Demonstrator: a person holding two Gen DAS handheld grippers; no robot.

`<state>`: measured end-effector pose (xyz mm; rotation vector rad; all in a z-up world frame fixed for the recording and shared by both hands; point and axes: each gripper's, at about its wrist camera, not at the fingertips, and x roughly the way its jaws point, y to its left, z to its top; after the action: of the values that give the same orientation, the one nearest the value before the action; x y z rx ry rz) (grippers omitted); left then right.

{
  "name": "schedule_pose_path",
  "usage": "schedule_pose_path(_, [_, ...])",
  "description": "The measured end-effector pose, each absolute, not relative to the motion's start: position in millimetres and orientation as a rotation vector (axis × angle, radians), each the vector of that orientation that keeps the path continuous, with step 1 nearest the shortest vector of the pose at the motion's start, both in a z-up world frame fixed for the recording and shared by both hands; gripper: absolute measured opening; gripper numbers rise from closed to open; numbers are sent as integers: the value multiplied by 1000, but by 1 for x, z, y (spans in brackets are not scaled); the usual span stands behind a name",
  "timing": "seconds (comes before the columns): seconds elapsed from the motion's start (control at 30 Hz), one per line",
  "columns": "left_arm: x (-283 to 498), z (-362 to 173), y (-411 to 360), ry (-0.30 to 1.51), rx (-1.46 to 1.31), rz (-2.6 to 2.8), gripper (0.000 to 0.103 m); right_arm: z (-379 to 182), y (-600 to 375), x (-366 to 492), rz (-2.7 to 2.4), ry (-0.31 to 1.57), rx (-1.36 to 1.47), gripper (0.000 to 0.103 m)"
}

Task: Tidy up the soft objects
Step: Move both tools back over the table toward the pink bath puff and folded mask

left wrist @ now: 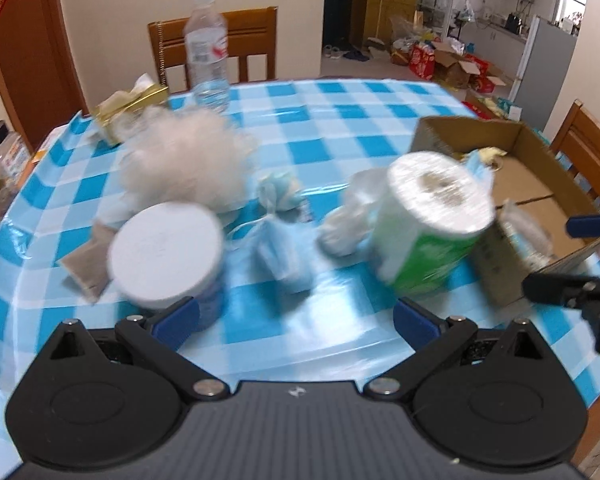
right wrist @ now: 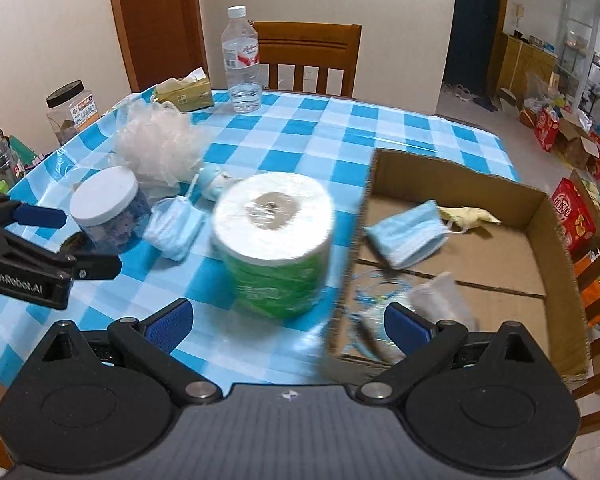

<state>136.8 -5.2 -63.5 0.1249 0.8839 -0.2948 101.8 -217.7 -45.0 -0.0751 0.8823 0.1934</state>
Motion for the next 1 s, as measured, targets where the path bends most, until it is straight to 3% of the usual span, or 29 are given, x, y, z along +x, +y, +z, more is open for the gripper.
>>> schedule_pose_path(0.57, [152, -99, 104, 929, 89, -269, 102, -53, -99, 121, 209, 943, -136, 103])
schedule_pose_path(1.0, [167, -97, 139, 954, 70, -134, 102, -89, -56, 166, 392, 962, -238, 103])
